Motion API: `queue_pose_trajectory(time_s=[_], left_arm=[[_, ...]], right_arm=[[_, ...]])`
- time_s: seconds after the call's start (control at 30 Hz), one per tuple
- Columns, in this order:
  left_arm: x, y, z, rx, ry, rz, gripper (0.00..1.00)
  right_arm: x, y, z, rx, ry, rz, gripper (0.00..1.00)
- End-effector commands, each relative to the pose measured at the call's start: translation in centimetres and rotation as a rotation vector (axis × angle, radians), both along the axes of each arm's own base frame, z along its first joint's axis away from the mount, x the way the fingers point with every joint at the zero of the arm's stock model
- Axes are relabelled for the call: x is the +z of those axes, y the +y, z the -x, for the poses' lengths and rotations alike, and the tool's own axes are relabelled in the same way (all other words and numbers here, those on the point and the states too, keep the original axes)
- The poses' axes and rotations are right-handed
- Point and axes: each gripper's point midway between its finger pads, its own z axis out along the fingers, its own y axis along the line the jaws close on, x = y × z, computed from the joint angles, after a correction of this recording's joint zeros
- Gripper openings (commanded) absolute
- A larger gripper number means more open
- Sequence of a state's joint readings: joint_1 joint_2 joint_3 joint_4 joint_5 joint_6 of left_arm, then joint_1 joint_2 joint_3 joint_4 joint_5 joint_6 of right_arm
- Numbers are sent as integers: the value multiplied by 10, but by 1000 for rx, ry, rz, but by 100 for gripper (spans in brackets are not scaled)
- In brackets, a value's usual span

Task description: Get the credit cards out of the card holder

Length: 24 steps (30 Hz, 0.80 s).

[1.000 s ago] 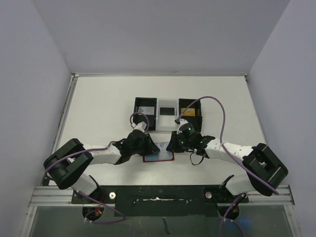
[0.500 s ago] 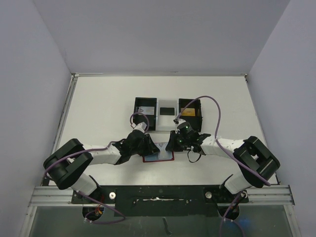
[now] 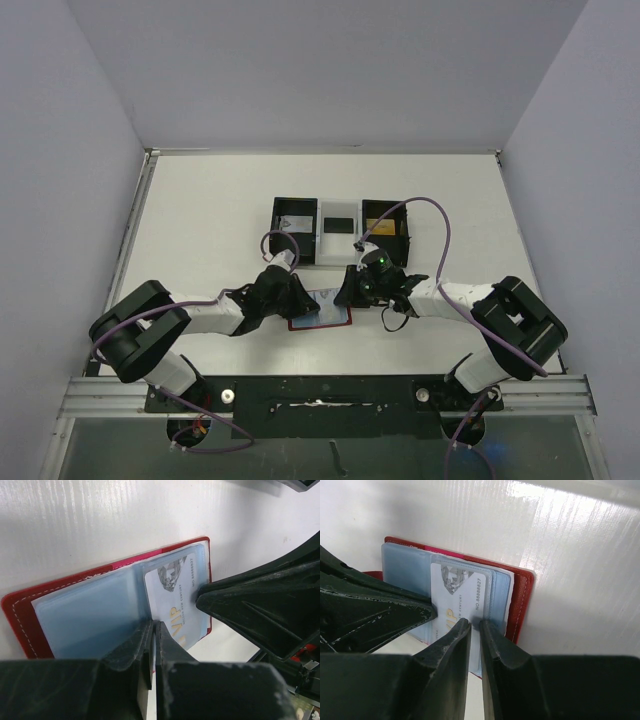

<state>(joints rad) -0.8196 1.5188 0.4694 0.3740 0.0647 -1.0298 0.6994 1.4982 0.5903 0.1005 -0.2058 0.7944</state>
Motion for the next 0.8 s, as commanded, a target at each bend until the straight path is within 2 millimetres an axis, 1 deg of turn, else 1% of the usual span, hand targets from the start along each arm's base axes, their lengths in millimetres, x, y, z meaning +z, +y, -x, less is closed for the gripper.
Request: queue_pose_trajectory(time_s=[0.0,0.13,0.33,0.43,0.53,0.6,0.67,0.73,0.77], left_arm=[[24,-10,-9,4,-66,89,0],[21,-4,-8,7,-60,68,0],[20,8,-7,28,-59,65,0],[19,10,-8,23,-59,59,0],[15,10,-9,17,-46,44,0],[12,9,-8,15,-37,40,0],[13,9,-8,16,-37,46,0],[15,9,-9,18,-45,48,13],[14,10,-9,23,-44,41,14]], right_arm=[[-7,-4,10,6,30,11,18],[-7,-9,8,-12,29,18,20],[-6,-9,7,-8,25,21,21],[-4,-7,6,8,21,20,21],[7,-3,2,28,-8,5,21],[21,0,-3,39,-43,-8,23],[34,2,-6,50,-74,-19,25],[43,3,-10,51,-100,-25,26],[48,6,-11,58,-113,-41,28]])
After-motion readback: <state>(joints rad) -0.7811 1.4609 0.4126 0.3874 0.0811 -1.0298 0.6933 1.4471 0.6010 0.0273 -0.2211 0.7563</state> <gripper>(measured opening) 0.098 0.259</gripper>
